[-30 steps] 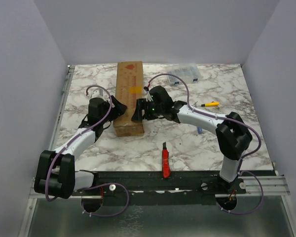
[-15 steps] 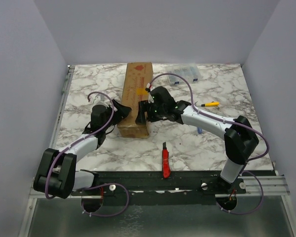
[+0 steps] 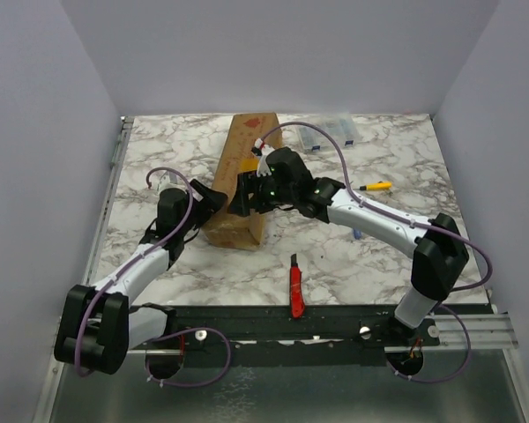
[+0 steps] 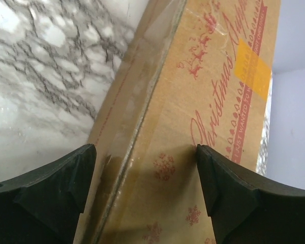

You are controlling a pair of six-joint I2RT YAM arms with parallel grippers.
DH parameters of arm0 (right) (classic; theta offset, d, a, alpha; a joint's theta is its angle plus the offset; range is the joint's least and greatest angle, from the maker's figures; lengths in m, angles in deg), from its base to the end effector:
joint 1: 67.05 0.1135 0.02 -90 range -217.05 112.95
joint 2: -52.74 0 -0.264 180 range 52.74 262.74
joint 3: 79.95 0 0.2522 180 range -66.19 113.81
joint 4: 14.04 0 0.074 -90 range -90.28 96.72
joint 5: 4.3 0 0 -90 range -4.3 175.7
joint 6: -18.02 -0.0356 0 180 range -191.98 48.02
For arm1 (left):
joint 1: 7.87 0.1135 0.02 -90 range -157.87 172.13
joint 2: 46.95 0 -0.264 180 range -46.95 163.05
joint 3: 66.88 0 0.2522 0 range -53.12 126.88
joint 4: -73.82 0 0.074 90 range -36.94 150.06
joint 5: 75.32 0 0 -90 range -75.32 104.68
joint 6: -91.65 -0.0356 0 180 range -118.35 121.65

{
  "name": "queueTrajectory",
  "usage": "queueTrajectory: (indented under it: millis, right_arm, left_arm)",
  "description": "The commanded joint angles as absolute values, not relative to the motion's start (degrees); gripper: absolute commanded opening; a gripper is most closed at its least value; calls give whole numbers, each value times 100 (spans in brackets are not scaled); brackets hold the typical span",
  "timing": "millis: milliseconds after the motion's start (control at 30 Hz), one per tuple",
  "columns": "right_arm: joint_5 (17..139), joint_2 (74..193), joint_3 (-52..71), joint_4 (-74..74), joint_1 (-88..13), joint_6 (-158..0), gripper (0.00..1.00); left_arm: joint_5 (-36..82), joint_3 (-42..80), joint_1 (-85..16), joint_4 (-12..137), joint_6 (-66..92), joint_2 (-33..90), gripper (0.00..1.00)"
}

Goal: Unpack the express box

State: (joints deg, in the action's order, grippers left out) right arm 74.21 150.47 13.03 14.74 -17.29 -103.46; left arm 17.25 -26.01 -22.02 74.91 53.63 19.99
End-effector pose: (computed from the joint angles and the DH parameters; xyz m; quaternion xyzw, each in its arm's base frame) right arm 0.2514 0.3081 0.2941 -0.1860 0.8579 0.3734 0.2999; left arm 0.2347 -0.0608 0.1993 -0.2619 0.8015 -0.3090 0.4400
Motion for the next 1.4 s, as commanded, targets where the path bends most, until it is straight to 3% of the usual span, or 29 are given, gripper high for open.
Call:
queueTrajectory:
  millis: [0, 100, 267, 400, 700, 900, 1000, 1300, 1367]
  right_arm:
    - [6956, 14696, 1646, 488, -1572, -10432, 74]
    - [7562, 14473, 1609, 762, -1575, -10327, 76]
    - [8921, 13905, 1096, 1142, -1765, -10337, 99]
    - [8887, 13585, 332, 856, -2184, -10692, 100]
    - [7210, 14200, -210, -117, -2942, -11575, 97]
    - [6459, 14944, -32, -711, -2935, -11540, 78]
    - [6281, 15251, 126, -807, -2915, -11574, 72]
    - [6411, 15478, 786, -635, -2551, -11405, 69]
    - [6397, 15538, 1029, -605, -2412, -11416, 69]
  left_arm:
    - [1947, -2641, -1902, 5581, 4998, 1964, 86]
    - [2488, -2443, -1552, 5487, 4716, 1863, 90]
    - [3363, -1797, -1453, 5153, 4055, 1783, 99]
    - [3738, -1156, -1447, 4798, 3641, 1744, 99]
    - [3692, 5, -1141, 4495, 3219, 2755, 93]
    - [3720, -178, -1109, 4787, 3197, 3394, 68]
    - [3830, -498, -1065, 5114, 3324, 3457, 61]
    - [3980, -1453, -1033, 5909, 3986, 3718, 35]
    - [3886, -1626, -991, 5985, 4127, 3712, 35]
